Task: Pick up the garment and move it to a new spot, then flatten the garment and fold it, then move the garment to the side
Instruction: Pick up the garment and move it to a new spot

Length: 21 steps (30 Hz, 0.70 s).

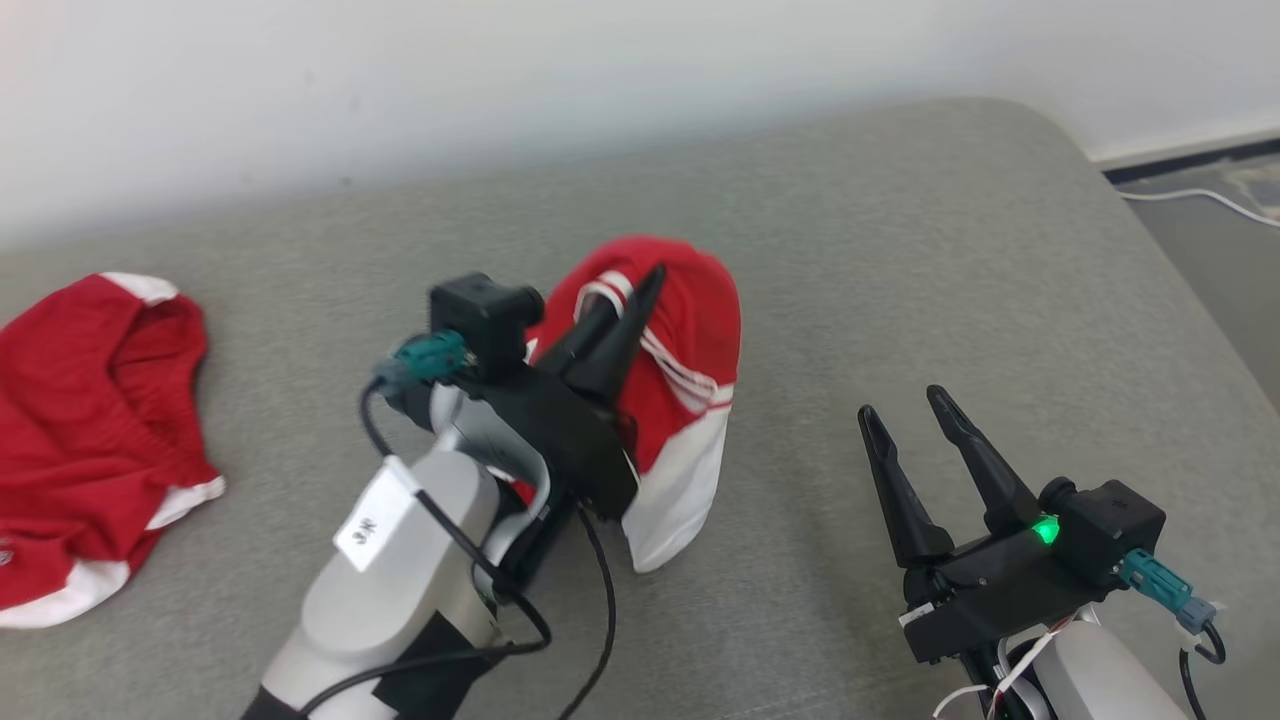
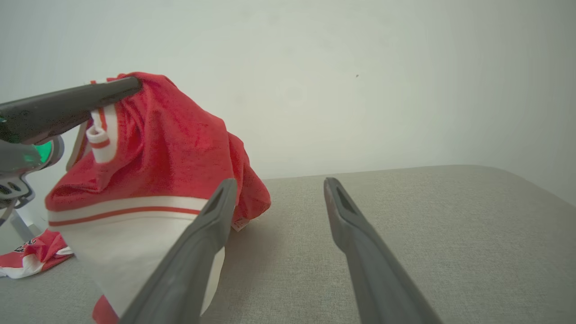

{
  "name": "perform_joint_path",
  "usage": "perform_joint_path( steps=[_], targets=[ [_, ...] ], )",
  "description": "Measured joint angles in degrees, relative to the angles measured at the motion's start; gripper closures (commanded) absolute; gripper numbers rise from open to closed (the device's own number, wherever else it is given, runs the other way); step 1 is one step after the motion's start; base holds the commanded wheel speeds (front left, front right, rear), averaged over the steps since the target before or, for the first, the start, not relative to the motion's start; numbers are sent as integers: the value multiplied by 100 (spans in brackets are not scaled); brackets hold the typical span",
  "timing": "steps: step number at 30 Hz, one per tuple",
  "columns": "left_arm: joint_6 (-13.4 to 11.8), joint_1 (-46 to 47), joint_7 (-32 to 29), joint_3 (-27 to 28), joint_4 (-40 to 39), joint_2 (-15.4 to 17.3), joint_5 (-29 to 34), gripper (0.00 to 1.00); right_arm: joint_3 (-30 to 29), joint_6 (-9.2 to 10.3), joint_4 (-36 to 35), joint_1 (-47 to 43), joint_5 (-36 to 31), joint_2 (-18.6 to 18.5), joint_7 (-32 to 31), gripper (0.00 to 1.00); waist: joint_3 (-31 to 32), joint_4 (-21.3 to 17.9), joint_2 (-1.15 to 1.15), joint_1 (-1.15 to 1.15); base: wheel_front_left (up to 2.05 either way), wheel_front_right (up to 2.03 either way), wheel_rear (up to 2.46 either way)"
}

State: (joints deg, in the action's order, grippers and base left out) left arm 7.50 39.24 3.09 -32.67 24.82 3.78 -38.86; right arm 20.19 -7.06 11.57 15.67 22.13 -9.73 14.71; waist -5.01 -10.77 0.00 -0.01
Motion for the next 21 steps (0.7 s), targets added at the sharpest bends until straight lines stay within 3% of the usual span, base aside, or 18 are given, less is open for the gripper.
perform_joint_path(
  steps=[10,11,12,13,14,21],
  targets=[
    [0,-97,-254,-543,1299,-78,-78,100,56,-1,-30,53,0,120,0,0,-181,-517,0,0,0,0,0],
    [0,-95,-257,-570,1402,-77,-79,93,59,-1,-24,69,0,130,0,0,-206,-564,0,0,0,0,0],
    [0,-87,-257,-602,1483,-76,-86,71,54,-1,-18,87,0,131,0,0,-229,-611,0,1,0,0,0],
    [0,-77,-257,-609,1563,-80,-94,23,46,-1,-9,109,0,131,0,0,-252,-660,0,1,0,0,0],
    [0,-66,-256,-610,1631,-81,-100,0,27,-1,-5,124,0,129,0,0,-272,-705,0,1,0,0,0],
    [0,183,-140,-713,1784,-114,-363,0,-204,-1,21,97,2,32,0,0,-346,-855,0,1,0,0,0]
  ],
)
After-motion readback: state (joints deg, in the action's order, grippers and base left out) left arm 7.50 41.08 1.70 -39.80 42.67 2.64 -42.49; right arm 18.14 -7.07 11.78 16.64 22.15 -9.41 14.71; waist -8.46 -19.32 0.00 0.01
